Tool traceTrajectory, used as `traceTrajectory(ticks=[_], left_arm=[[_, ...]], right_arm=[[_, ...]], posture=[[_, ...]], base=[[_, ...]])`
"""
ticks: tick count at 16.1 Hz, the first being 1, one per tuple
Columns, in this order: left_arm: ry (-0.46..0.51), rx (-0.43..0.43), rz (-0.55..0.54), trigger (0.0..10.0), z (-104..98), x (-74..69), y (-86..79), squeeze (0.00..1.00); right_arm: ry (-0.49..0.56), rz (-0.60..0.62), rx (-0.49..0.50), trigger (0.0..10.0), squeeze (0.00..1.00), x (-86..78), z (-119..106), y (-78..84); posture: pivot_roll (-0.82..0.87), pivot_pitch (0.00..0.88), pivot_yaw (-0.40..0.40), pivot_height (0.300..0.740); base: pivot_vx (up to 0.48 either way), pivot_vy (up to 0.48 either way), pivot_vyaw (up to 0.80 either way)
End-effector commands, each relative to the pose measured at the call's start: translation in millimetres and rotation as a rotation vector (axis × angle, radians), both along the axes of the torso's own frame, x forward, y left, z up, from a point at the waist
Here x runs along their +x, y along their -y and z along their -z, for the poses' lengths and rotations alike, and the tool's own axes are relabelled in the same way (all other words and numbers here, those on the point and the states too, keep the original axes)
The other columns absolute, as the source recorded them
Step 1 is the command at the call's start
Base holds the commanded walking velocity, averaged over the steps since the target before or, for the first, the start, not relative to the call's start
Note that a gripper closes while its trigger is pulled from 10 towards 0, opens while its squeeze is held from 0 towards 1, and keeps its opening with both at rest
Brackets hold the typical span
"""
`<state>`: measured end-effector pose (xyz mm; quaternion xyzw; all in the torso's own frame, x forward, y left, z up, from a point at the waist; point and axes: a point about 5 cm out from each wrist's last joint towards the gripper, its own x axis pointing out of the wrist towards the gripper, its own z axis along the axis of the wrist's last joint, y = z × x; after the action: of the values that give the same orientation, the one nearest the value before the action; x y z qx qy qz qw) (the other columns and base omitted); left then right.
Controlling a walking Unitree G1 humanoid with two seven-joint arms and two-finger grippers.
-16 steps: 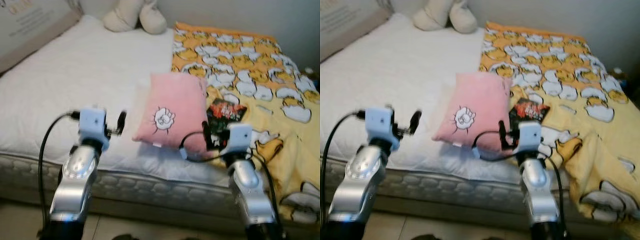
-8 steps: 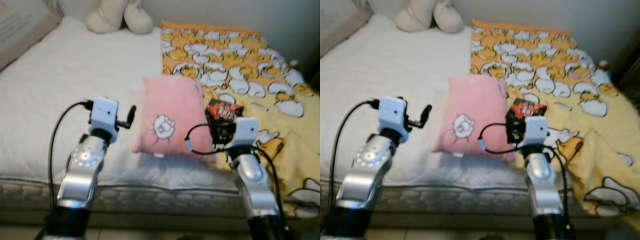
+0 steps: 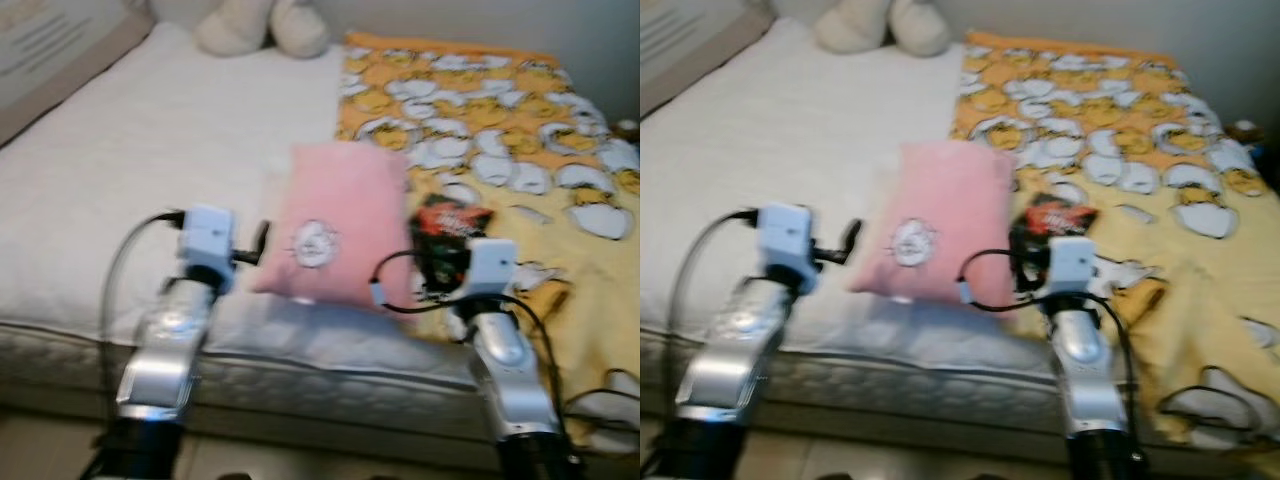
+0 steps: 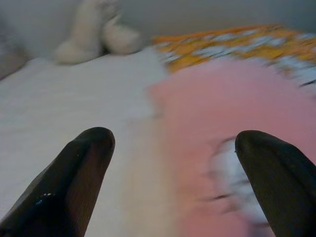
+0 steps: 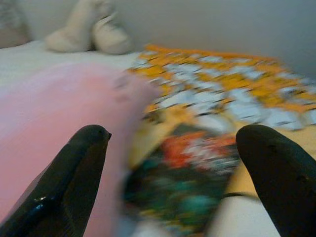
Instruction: Clean up the room
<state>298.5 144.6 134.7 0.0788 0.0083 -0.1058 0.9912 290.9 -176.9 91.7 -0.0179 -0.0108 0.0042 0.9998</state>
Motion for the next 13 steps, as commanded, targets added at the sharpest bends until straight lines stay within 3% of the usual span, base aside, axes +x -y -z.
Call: traceTrajectory(ticks=[1, 7, 13], left_arm=[[0.012, 0.011, -0.018, 10.0, -3.9, 4.2, -5.8, 0.00], [0.021, 0.006, -0.080, 10.0, -7.7, 9.9, -19.2, 0.00], [0.034, -0.016, -0.066, 10.0, -9.2, 6.5, -16.8, 0.00]], right_arm=[[0.020, 0.007, 0.012, 10.0, 0.00, 3.6, -5.8, 0.9], [0.029, 0.007, 0.003, 10.0, 0.00, 5.9, -8.9, 3.9], [0.013, -0.013, 0.010, 10.0, 0.00, 0.3, -2.9, -3.0]], posture=[[0.02, 0.000, -0.035, 0.719], [0.02, 0.000, -0.031, 0.719], [0.02, 0.000, -0.031, 0.719]], base=[[0.326, -0.349, 0.00], [0.061, -0.052, 0.00], [0.427, 0.000, 0.00]])
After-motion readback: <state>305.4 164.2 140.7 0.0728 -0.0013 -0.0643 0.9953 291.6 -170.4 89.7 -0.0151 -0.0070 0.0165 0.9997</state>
